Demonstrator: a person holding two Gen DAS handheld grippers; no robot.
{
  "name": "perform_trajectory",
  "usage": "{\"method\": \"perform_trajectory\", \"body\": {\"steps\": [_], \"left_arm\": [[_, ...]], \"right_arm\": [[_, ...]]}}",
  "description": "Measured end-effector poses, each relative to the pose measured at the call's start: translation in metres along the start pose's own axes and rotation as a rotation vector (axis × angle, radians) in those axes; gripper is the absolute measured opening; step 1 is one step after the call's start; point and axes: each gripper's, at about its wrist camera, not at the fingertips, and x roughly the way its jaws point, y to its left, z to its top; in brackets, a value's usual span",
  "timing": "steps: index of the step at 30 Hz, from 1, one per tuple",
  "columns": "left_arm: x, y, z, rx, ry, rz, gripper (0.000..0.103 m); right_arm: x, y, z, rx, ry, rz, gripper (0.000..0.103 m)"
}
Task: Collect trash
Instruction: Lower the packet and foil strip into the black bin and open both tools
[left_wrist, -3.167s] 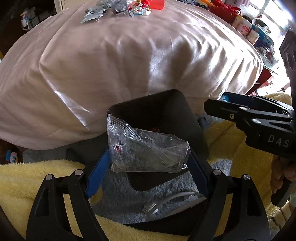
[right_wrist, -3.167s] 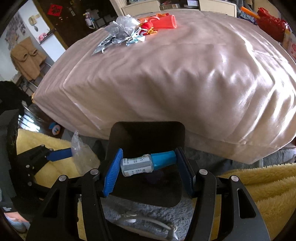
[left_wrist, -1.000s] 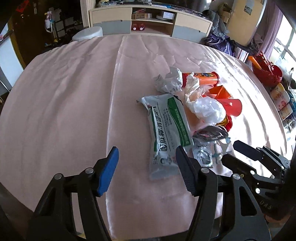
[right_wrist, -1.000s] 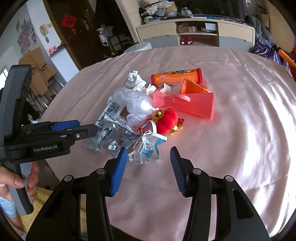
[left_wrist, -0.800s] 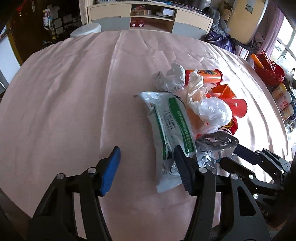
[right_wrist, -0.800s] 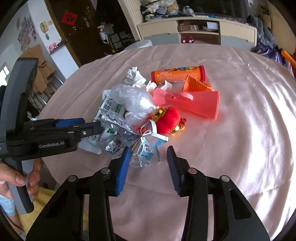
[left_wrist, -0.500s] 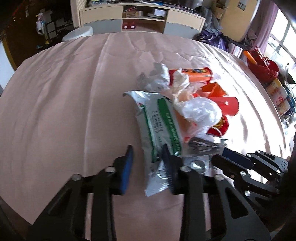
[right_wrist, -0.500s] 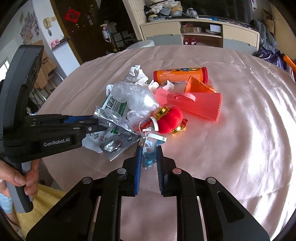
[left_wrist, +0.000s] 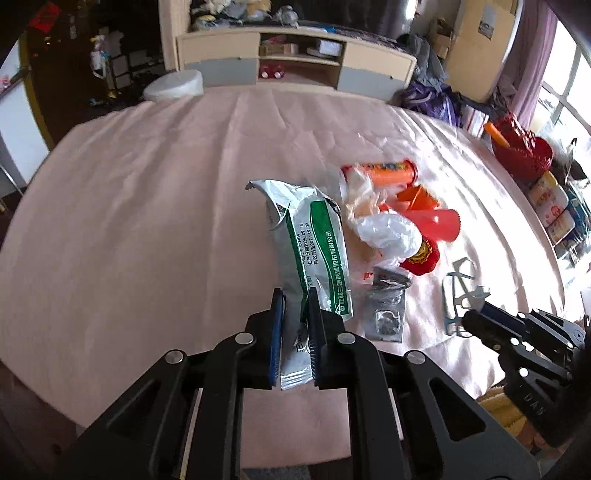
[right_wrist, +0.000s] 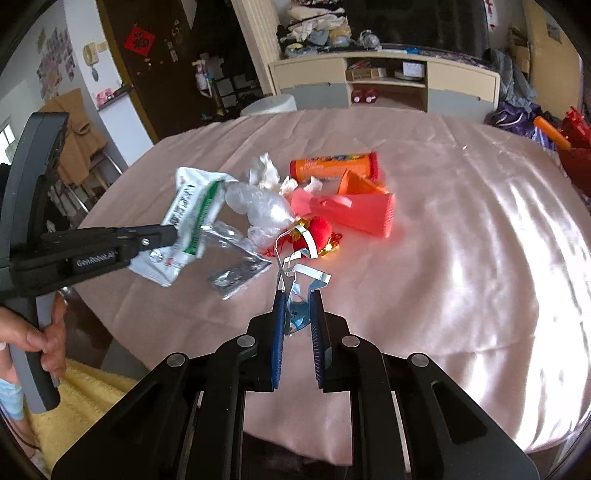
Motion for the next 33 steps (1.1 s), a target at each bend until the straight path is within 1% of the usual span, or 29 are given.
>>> {"method": "perform_trajectory", "body": {"steps": [3, 7, 12, 15, 19, 24, 28, 30, 33], "left_arm": [[-0.023, -0.001, -0.006, 0.004, -0.035, 0.012, 0.011], [-0.053, -0.007, -0.025, 0.02, -0.068, 0.0, 0.011], [-0.079, -0.015, -0.055, 0.032, -0.085, -0.023, 0.011], [-0.089, -0.019, -0.075, 0.043, -0.082, -0.039, 0.011], [-0.092, -0.023, -0.104, 0.055, -0.051, -0.057, 0.011], [-0.084, -0.03, -0.143, 0.064, 0.012, -0.074, 0.011], [-0.074, -0.035, -0.171, 0.059, 0.067, -0.108, 0.011], [-0.064, -0.041, -0.183, 0.048, 0.109, -0.133, 0.011], [-0.048, -0.044, -0.2, 0.042, 0.156, -0.145, 0.011]], "right_arm": [[-0.015, 0.002, -0.002, 0.002, -0.018, 0.001, 0.015], [-0.038, 0.007, -0.01, 0.0, -0.044, 0.001, 0.015], [-0.058, 0.012, -0.031, 0.003, -0.041, -0.002, 0.015], [-0.065, 0.014, -0.046, 0.007, -0.03, -0.002, 0.015], [-0.07, 0.014, -0.069, 0.016, 0.0, 0.006, 0.015], [-0.071, 0.015, -0.095, 0.025, 0.043, 0.018, 0.015], [-0.068, 0.017, -0.112, 0.027, 0.076, 0.018, 0.015], [-0.064, 0.017, -0.12, 0.037, 0.094, 0.024, 0.015], [-0.053, 0.014, -0.136, 0.057, 0.139, 0.019, 0.015]]}}
